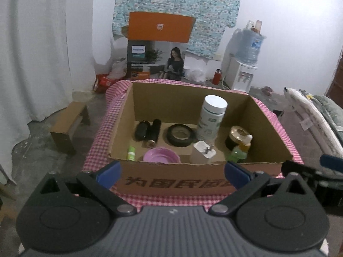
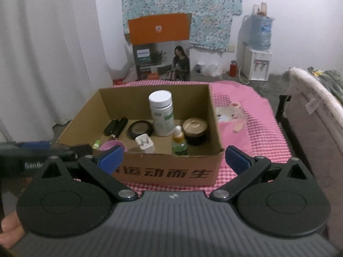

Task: Organize rigid objects

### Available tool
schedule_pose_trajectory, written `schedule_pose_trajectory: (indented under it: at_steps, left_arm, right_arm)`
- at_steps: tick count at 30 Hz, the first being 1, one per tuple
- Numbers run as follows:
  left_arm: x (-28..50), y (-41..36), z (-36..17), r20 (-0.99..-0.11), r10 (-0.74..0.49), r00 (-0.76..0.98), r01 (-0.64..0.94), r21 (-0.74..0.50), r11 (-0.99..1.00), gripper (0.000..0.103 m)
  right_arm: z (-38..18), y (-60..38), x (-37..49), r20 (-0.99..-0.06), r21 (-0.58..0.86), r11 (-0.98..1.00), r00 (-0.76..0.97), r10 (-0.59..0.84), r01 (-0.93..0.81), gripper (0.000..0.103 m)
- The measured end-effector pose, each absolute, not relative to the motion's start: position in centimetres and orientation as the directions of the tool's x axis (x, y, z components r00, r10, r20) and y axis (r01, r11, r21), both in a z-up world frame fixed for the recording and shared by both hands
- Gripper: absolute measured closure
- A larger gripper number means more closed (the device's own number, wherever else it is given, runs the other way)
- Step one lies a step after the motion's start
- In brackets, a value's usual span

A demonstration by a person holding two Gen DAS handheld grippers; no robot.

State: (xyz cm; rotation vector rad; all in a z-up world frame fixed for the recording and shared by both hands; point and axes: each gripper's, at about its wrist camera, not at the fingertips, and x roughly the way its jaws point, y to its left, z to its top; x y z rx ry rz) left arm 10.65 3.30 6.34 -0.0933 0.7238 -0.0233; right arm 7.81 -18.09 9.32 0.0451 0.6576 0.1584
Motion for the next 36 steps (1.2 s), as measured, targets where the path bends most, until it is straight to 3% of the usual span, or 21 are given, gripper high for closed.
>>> schedule_pose_trajectory:
  at_steps: [36]
  left_arm:
    - [11.6, 0.6, 5.8, -0.659, 0.015, 0.752, 0.004, 0.027, 1.0, 0.0]
  right_arm:
    - [7.0, -19.3, 10.1, -0.645, 0.116, 0.987, 0.747, 0.162, -0.113, 0.001]
